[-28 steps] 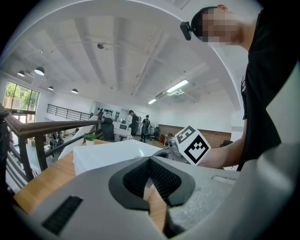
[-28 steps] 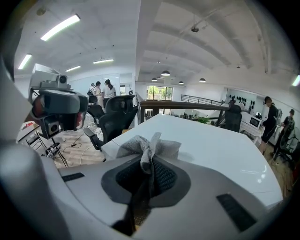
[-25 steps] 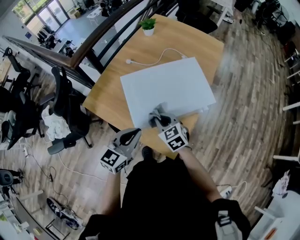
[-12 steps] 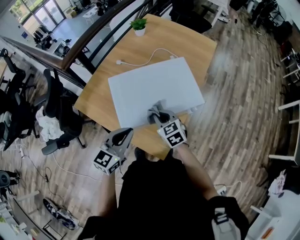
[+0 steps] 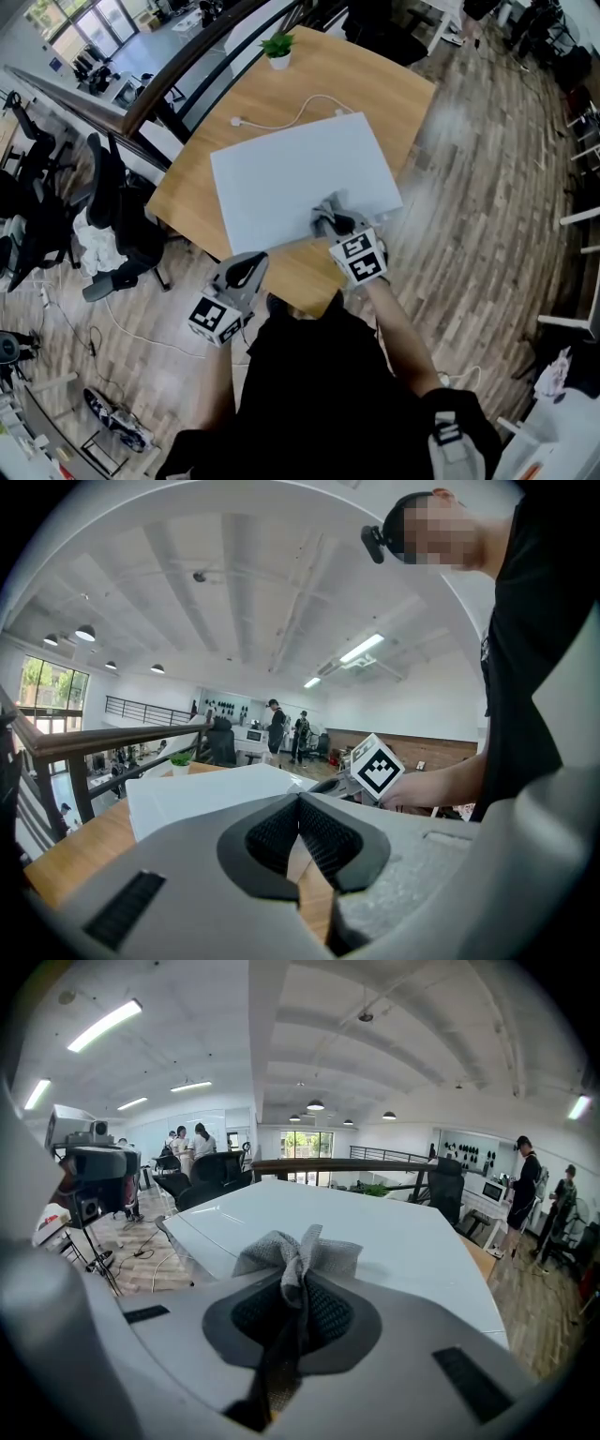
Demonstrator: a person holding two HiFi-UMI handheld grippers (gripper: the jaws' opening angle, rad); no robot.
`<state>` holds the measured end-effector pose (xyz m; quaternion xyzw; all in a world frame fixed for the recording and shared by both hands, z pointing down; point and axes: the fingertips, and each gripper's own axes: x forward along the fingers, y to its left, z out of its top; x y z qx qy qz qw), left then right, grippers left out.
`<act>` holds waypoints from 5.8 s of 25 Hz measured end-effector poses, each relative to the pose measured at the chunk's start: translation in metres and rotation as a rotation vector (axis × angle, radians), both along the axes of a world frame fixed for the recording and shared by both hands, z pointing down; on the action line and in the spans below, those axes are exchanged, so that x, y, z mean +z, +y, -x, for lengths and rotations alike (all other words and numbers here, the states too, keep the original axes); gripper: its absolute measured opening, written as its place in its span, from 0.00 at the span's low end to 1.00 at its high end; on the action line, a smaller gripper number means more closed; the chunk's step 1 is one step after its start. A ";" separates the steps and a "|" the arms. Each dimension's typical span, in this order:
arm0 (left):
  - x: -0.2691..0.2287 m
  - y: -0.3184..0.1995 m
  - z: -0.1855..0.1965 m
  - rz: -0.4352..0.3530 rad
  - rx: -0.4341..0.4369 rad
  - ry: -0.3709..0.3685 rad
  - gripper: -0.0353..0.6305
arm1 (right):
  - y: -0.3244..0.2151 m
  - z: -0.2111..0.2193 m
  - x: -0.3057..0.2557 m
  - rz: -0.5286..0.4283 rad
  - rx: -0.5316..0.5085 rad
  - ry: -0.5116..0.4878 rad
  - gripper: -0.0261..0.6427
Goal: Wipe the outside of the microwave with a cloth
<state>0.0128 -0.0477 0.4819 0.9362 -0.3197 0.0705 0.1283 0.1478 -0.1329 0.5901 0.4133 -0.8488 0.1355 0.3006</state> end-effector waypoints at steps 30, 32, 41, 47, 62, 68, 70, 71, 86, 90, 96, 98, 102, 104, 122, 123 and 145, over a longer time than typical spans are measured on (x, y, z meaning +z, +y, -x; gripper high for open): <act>0.005 0.008 -0.064 0.003 -0.082 -0.022 0.06 | -0.035 -0.156 -0.001 -0.010 0.105 0.039 0.08; 0.005 0.007 -0.068 0.004 -0.088 -0.021 0.06 | -0.035 -0.160 0.000 -0.011 0.105 0.037 0.08; 0.007 0.004 -0.085 0.000 -0.103 -0.021 0.06 | -0.041 -0.172 0.000 -0.019 0.097 0.022 0.08; 0.007 0.004 -0.091 -0.006 -0.117 -0.023 0.06 | -0.049 -0.174 0.001 -0.024 0.089 0.020 0.08; 0.006 0.010 -0.079 -0.010 -0.200 -0.024 0.06 | -0.087 -0.173 0.002 -0.040 0.084 0.039 0.08; 0.006 0.012 -0.074 -0.012 -0.223 -0.028 0.06 | -0.099 -0.170 0.002 -0.044 0.078 0.037 0.08; 0.007 0.015 -0.073 -0.011 -0.226 -0.028 0.06 | -0.099 -0.170 0.002 -0.048 0.078 0.041 0.08; 0.007 0.016 -0.073 -0.011 -0.227 -0.029 0.06 | -0.099 -0.169 0.002 -0.051 0.078 0.043 0.08; 0.012 0.022 -0.047 -0.007 -0.209 -0.026 0.06 | -0.094 -0.146 0.002 -0.065 0.064 0.111 0.07; 0.009 0.017 -0.032 -0.009 -0.176 -0.017 0.06 | -0.090 -0.140 0.002 -0.065 0.081 0.157 0.07; 0.006 0.009 -0.004 -0.007 -0.145 -0.005 0.06 | -0.084 -0.117 0.002 -0.043 0.090 0.182 0.07; 0.006 0.006 0.006 -0.006 -0.139 -0.003 0.06 | -0.083 -0.106 0.002 -0.037 0.091 0.182 0.07; 0.006 0.005 0.022 -0.004 -0.129 0.005 0.06 | -0.079 -0.089 0.002 -0.027 0.097 0.181 0.07; 0.006 0.004 0.027 -0.003 -0.125 0.007 0.06 | -0.078 -0.082 0.002 -0.017 0.098 0.179 0.07; 0.011 -0.005 0.075 0.007 -0.099 0.026 0.06 | -0.073 -0.001 0.005 0.017 0.053 0.178 0.07; 0.011 -0.006 0.079 0.009 -0.099 0.026 0.06 | -0.072 0.005 0.004 0.018 0.049 0.176 0.07; 0.019 -0.016 0.114 0.030 -0.013 0.031 0.06 | -0.053 0.099 0.003 0.036 -0.003 0.130 0.07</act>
